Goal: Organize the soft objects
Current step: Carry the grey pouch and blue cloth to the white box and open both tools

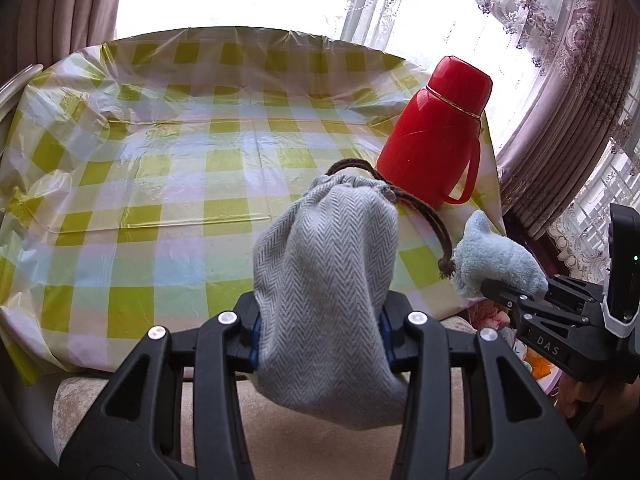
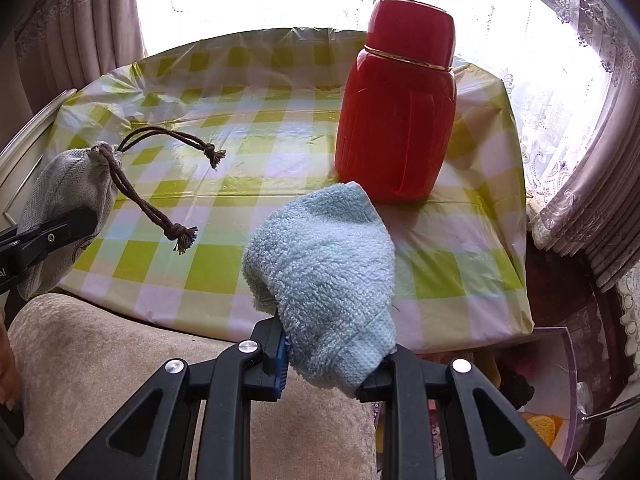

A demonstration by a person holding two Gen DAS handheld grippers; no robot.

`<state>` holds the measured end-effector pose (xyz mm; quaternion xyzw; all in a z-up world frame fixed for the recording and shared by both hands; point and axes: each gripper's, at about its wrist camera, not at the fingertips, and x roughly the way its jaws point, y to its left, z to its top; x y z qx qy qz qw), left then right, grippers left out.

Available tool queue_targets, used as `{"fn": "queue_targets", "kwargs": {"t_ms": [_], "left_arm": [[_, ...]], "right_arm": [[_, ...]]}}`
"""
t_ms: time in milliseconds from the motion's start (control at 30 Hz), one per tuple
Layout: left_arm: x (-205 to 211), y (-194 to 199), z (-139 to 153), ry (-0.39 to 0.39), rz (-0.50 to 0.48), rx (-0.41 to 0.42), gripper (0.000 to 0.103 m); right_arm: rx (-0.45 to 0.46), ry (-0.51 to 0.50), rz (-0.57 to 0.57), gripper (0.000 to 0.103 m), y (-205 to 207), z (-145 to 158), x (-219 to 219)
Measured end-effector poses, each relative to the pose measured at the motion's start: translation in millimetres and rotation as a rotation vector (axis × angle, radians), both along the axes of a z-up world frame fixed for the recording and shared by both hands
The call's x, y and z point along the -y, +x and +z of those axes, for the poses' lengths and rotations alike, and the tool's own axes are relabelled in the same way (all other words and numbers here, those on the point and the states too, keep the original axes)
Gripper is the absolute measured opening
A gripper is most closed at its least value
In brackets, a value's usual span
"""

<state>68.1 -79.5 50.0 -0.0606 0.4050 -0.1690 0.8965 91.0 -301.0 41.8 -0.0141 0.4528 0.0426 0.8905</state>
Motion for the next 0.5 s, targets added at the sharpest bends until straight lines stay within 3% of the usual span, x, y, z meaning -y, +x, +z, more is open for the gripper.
{"fn": "queue_targets", "kwargs": {"t_ms": [233, 500], "left_arm": [[12, -6, -17, 0.03, -0.009, -0.063, 0.046], [30, -13, -23, 0.1, -0.023, -0.084, 0.046]], "right_arm": [[-0.047, 0.065, 0.031, 0.025, -10, -14, 5], [-0.051, 0.058, 0.057, 0.025, -15, -28, -3]]}}
